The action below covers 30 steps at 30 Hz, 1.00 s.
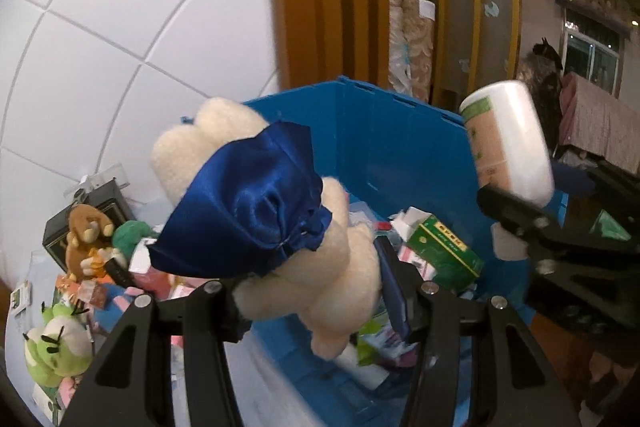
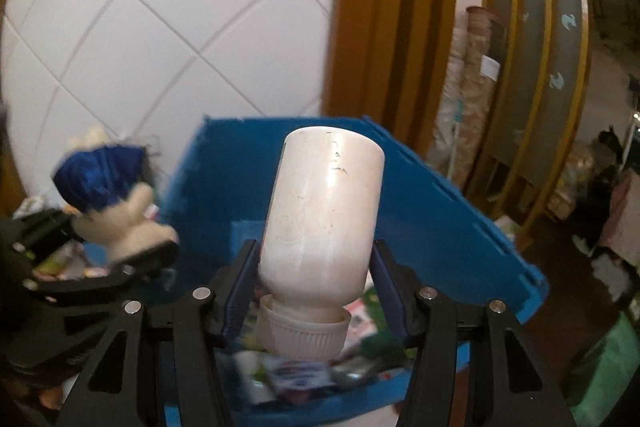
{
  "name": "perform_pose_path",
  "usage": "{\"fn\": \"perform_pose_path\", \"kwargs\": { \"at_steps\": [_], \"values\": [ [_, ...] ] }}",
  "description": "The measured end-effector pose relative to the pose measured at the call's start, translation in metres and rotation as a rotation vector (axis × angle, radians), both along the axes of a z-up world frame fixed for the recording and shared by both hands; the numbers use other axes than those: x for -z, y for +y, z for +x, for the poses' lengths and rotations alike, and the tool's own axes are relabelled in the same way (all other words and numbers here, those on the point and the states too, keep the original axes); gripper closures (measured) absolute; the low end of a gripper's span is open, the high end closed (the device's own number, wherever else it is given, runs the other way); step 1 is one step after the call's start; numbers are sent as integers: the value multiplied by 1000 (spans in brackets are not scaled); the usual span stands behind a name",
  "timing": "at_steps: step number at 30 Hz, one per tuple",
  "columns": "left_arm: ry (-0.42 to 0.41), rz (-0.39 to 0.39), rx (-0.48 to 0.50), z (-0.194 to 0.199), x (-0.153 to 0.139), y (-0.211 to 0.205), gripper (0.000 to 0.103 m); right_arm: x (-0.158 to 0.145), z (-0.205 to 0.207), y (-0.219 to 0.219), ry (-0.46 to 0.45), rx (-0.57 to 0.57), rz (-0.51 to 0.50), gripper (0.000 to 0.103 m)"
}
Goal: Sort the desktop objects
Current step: 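Carry both items into the blue bin, opening the left tool then the right tool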
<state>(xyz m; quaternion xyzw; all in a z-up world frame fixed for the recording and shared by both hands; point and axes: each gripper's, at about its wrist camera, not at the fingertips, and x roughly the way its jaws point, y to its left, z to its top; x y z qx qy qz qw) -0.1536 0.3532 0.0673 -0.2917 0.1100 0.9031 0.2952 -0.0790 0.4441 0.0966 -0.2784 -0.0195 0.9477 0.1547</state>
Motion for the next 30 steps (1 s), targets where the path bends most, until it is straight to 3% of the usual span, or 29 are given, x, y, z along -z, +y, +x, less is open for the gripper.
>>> {"fn": "perform_pose_path", "kwargs": {
  "at_steps": [10, 18, 21, 23, 27, 29, 30],
  "values": [
    [-39, -62, 19, 11, 2, 60, 51, 26, -8, 72, -65, -23, -12, 48],
    [-83, -96, -14, 9, 11, 74, 50, 42, -14, 100, -112, -34, -16, 48],
    [-98, -118, -23, 9, 15, 78, 46, 48, -18, 106, -140, -33, -17, 48],
    [-107, -125, -30, 9, 17, 79, 34, 52, -19, 108, -160, -36, -18, 48],
    [-104, -137, -34, 15, 21, 79, 28, 63, -18, 109, -193, -53, -27, 47],
    [-105, -142, -38, 18, 22, 78, 27, 66, -16, 110, -199, -53, -29, 43],
    [-106, -141, -40, 20, 23, 76, 27, 66, -15, 110, -198, -52, -30, 32]
  ]
}}
